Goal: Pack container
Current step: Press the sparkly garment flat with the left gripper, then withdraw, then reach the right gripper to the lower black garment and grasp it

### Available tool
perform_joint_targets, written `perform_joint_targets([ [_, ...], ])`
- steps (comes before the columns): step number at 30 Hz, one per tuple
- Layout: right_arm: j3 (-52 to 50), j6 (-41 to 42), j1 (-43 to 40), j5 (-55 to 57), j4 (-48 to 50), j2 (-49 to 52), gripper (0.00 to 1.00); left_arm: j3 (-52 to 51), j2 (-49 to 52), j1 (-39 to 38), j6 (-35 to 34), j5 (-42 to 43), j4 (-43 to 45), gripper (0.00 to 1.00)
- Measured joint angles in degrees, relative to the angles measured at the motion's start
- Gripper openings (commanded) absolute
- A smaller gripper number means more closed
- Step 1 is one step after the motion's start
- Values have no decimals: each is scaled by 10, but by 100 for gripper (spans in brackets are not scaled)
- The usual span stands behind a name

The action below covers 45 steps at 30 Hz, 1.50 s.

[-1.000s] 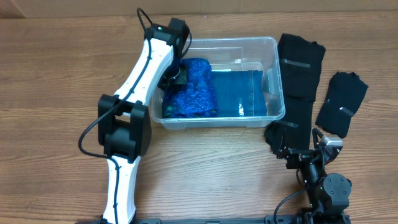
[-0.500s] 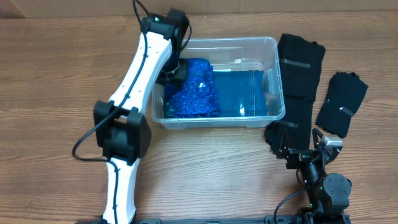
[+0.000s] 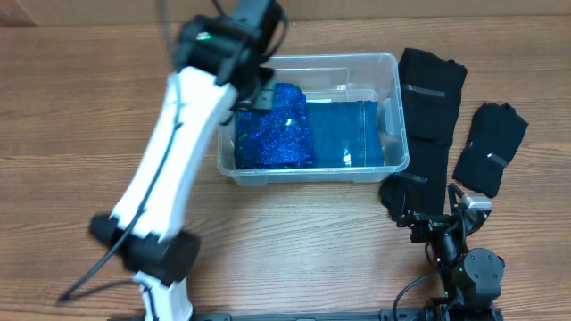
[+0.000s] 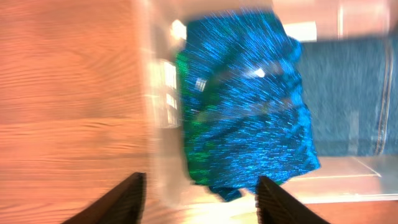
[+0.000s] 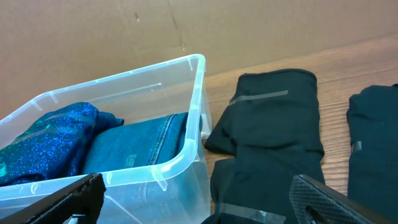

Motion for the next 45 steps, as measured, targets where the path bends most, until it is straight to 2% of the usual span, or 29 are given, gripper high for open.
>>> perform_joint_targets([
  [3, -1, 0, 0, 0, 8, 0, 100, 0, -80, 12, -14, -32, -12, 100],
  [6, -1, 13, 0, -20, 49, 0, 100, 2, -161, 15, -21, -53, -35, 100],
  [9, -2, 33, 0, -58, 49, 0, 100, 6, -225, 15, -20, -66, -52, 100],
  [15, -1, 119, 0, -149, 43, 0, 100, 6, -271, 16, -18, -76, -53, 100],
  [20, 36, 159, 0, -211, -25, 10, 100, 2, -264, 16, -11, -76, -54, 100],
  [23, 125, 156, 0, -204, -95, 47, 100, 1, -263, 16, -9, -76, -54, 100],
  [26, 231, 148, 0, -174, -173, 108, 100, 1, -263, 16, -9, -78, -54, 100],
  [30, 382, 136, 0, -125, -275, 249, 100, 0, -263, 16, -9, -78, -54, 100],
  [34, 499, 118, -7, -108, -315, 405, 100, -1, -262, 16, -9, -79, -54, 100],
  [40, 628, 87, -87, -100, -401, 610, 100, -1, -262, 16, -8, -78, -54, 100],
  [45, 659, 77, -165, -100, -443, 749, 100, -1, -262, 16, -7, -79, -54, 100],
])
